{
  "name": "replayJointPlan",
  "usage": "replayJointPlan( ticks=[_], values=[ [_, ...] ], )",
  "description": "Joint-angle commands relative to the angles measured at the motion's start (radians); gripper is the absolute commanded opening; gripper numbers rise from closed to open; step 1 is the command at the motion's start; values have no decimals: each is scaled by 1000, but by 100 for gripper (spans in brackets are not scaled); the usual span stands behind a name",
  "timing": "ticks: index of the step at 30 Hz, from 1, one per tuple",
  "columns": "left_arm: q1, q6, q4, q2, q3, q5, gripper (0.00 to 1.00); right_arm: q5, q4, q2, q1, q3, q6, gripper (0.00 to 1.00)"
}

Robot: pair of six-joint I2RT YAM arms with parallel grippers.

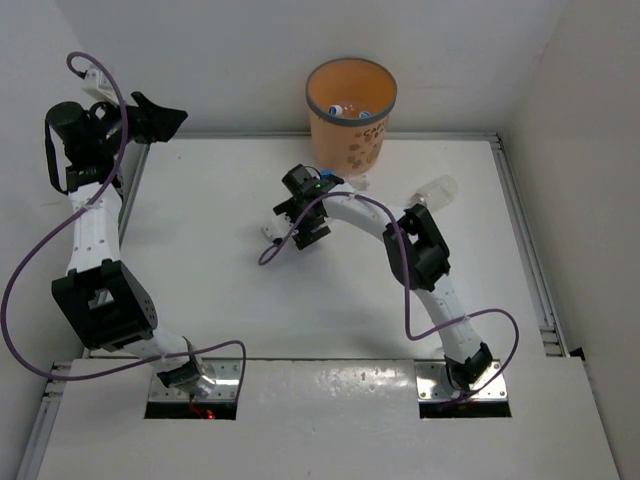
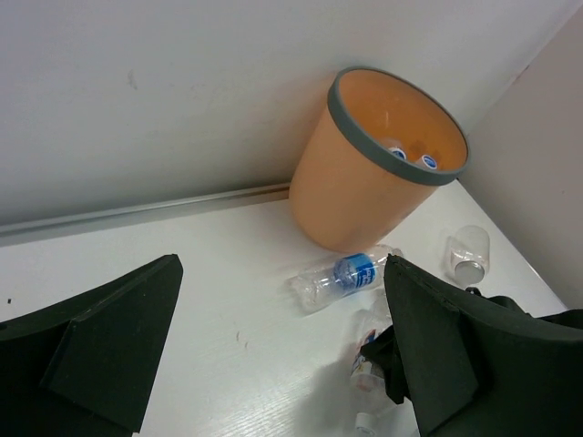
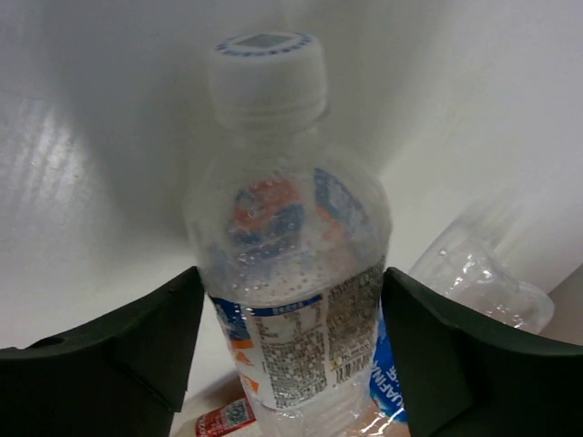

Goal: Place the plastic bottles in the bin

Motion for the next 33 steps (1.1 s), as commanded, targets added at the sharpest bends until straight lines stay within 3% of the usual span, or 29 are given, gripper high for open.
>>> replayJointPlan(
  ticks=[1,7,10,11,13,16,18,19,22,24,28,33],
  values=[
    [15,-9,31,-42,-3,34,100,-1,13,-12,17,-11,-54,74],
    [15,-9,48,-42,-26,34,100,-80,-1,-63,17,52,60,46],
    [15,-21,82,-51,-67,34,100,-160,19,-150,14,115,204,42],
    [15,-21,96,-60,-67,34,100,-192,31,-173,5,119,321,42],
    [6,-21,106,-70,-94,34,100,-219,143,-261,-24,125,397,41],
    [-15,-21,151,-88,-124,34,100,-216,371,-340,-93,142,655,36],
    [-29,-12,160,-88,-138,34,100,-187,520,-385,-132,139,748,27],
    [-44,-12,160,-88,-138,34,100,-173,628,-396,-173,136,872,16],
    [-74,-12,160,-88,-138,34,100,-52,855,-417,-289,105,1013,6],
    [-84,-12,160,-88,-148,34,100,-14,936,-402,-346,142,1080,3],
    [-104,-3,169,-97,-190,14,100,43,989,-301,-445,246,1374,0],
    [-114,8,154,-119,-226,5,100,51,999,-195,-498,328,1532,0]
  ],
)
